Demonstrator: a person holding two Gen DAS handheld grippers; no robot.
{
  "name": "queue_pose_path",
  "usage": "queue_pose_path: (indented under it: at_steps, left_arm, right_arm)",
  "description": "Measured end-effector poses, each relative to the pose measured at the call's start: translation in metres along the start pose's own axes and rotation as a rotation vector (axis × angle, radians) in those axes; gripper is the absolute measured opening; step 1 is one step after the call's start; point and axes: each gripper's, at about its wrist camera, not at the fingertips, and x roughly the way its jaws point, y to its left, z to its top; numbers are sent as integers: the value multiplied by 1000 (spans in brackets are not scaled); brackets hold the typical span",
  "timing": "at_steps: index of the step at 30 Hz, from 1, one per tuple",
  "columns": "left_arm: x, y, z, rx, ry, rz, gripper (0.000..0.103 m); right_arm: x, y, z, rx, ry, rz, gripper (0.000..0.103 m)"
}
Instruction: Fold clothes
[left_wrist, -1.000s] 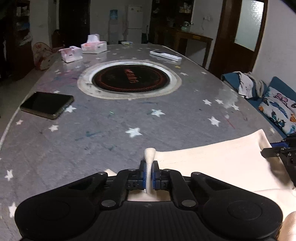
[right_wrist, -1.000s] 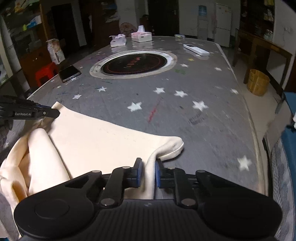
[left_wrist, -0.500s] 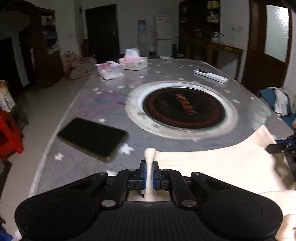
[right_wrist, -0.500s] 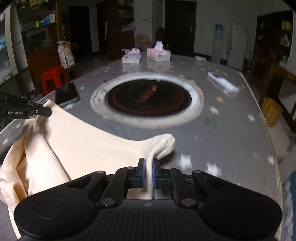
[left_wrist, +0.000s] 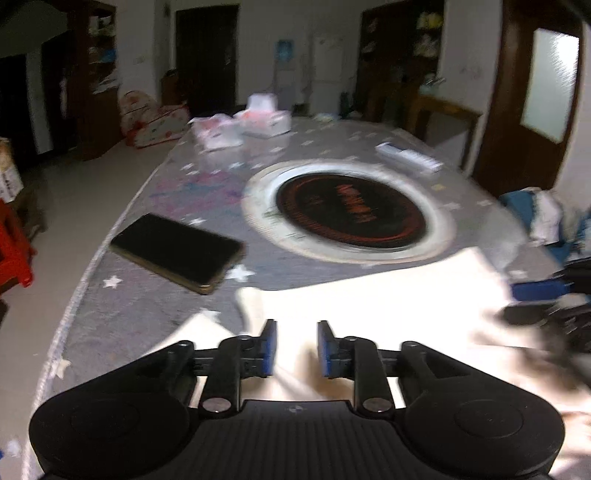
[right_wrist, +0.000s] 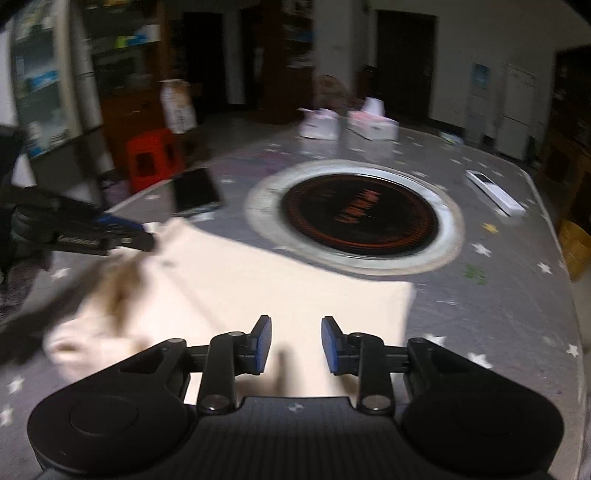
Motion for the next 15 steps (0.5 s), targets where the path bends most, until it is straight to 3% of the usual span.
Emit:
queue_pose_path:
  at_steps: [2,5,8,12,15]
  left_arm:
    - [-20,-13,-8,10,-21,-72,43]
    - [-37,-36,-20,56,-26,-163,46]
    - [-41,-59,-32,138,-30,-195,52]
    - [-36,-77,-44,206,-24,-199,50]
    - [-39,-79,-53,226,-23,-205,42]
  right_arm:
    - [-12,11,-3,-16,-13,19,38]
    - [-26,22,-8,-18,-21,35,40]
    - [-35,30,-15,-4,-19,43,43]
    - [-49,41,-29,-10,-21,33,49]
    - [-62,51,-40,-25,-36,19,50]
